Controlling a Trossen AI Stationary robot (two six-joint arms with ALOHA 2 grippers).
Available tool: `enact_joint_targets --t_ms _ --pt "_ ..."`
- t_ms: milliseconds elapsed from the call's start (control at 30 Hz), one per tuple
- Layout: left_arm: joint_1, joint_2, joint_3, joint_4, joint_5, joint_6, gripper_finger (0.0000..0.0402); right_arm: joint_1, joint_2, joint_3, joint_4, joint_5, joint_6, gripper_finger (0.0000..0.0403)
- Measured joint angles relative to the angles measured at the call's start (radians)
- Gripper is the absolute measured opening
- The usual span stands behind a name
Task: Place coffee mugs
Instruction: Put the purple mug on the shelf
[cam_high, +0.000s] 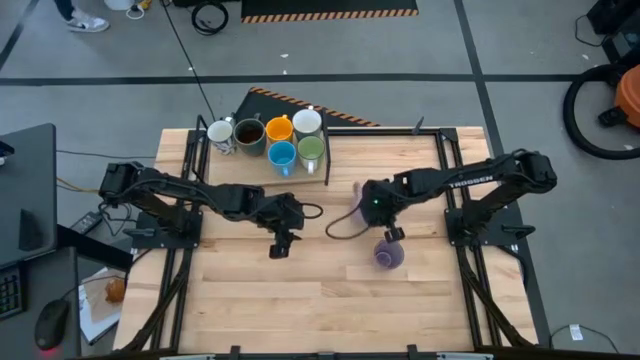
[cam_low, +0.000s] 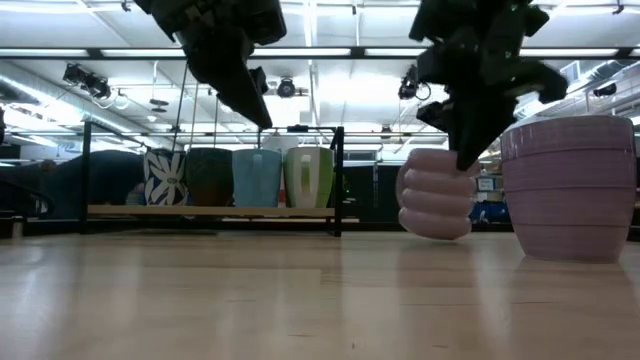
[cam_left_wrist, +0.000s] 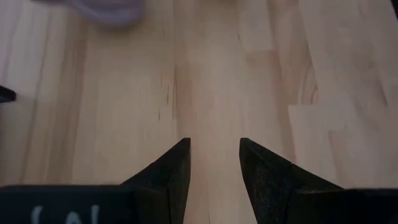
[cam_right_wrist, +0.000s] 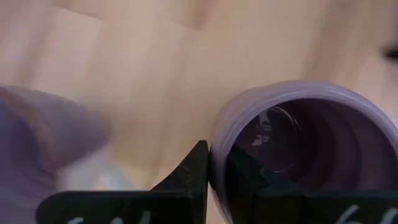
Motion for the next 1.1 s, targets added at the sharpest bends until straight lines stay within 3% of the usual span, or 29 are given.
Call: enact_joint_targets --t_ms 400,667,933,1100 --pt "0.000 0.029 0.000 0.136 -0.050 0.040 0.0144 0.115 0.000 0.058 0.056 -0.043 -0.049 0.0042" --pt "0.011 0.097 -0.028 0.320 -0.055 0.111 0.0144 0.142 0.000 0.069 0.055 -0.078 -0.064 0.0042" --pt "0.130 0.093 -0.201 0.648 0.076 0.033 0.0144 0.215 0.000 0.069 0.071 -0.103 -0.093 0.0042" --pt "0.191 0.118 -0.229 0.805 0.198 -0.024 0.0149 0.239 0.001 0.070 0.096 -0.115 -0.102 0.0042"
